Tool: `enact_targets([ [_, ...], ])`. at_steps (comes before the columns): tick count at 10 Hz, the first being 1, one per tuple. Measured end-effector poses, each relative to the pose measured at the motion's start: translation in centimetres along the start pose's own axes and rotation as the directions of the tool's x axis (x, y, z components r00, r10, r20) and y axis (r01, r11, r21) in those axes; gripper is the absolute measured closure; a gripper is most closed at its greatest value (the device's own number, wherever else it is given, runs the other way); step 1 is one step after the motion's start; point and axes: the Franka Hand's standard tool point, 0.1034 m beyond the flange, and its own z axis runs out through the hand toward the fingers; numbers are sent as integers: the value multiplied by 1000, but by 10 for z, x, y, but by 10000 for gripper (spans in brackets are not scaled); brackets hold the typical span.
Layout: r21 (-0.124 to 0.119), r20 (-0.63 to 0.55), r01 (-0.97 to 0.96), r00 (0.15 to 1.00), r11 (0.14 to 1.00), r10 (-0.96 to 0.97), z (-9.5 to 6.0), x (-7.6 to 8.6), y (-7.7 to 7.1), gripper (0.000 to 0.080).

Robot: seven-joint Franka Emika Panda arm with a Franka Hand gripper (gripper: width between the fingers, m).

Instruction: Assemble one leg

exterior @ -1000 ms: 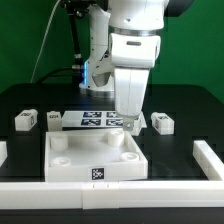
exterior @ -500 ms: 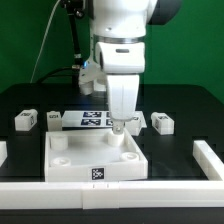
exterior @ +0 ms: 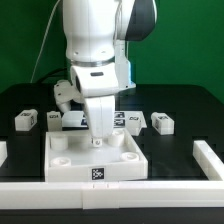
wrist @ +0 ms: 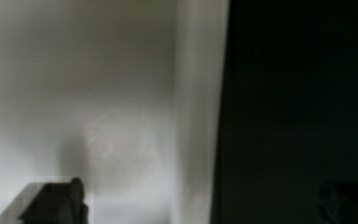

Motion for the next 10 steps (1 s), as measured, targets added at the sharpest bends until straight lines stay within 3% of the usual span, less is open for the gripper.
enact_targets([
  [3,-2,-3,23,1000,1000,-23,1,-2,2,150],
  [6,-2,-3,23,1000,1000,-23,1,-2,2,566],
  [7,-2,-3,23,1000,1000,-23,1,-2,2,566],
  [8,-4,-2,20,1000,1000,-20,1,-3,3,700],
  [10,-11,0,20,1000,1000,-20,0,-4,4,731],
])
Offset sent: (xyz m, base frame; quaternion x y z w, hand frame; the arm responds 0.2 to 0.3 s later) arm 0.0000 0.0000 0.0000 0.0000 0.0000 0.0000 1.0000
